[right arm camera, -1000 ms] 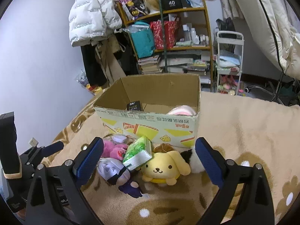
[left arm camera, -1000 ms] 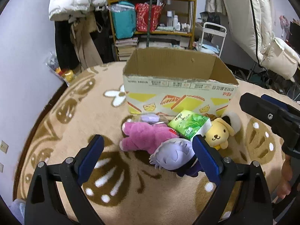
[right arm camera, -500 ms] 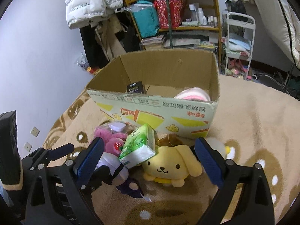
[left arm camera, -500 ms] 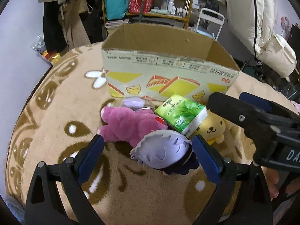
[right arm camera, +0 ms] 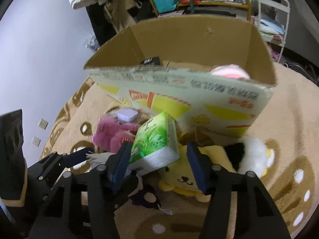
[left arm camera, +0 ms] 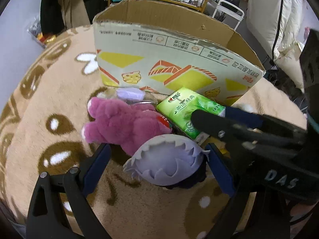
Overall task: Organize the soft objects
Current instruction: 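Grasp the white-haired doll with the left tool while the right tool grasps the green tissue pack, then carry the doll and green tissue pack over the box and release both inside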
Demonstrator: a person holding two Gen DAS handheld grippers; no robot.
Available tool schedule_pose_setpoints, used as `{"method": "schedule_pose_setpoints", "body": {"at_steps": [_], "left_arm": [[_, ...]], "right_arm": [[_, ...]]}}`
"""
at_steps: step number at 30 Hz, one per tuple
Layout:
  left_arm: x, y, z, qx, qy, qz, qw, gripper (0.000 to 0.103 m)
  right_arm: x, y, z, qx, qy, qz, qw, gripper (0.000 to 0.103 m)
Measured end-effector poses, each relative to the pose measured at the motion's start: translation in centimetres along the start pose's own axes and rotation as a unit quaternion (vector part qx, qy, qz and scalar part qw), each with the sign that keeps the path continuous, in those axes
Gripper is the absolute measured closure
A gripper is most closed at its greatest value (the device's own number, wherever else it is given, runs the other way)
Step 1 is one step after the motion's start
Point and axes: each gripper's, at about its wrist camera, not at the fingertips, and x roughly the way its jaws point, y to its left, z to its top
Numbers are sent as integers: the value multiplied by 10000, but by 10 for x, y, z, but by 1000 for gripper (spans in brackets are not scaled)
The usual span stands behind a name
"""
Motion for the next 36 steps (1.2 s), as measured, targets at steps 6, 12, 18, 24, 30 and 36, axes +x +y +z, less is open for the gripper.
{"method": "schedule_pose_setpoints", "body": {"at_steps": [6,12,18,24,30,36], "left_arm": [[5,2,0,-172,211,-403,9988,30],[3,-3,-1,-153,216,-422,9988,35],[-3,-6,-3,-95,147,-389,9991,37],[-16,-7,-8,0,-29,-202,9998,37],[-36,-4,-10,112,-425,175,9989,38],[-62,-6,-13,247,-975,459,9939,38]], "right_arm": [[10,4,-1,-148,141,22,9998,44],[17,5,0,-147,330,-77,9993,45],[15,7,-2,-183,367,-207,9989,51],[2,10,-8,-118,191,-303,9993,53],[-20,1,-12,137,-99,-475,9987,53],[-57,-10,-15,376,-627,-499,9961,54]]}}
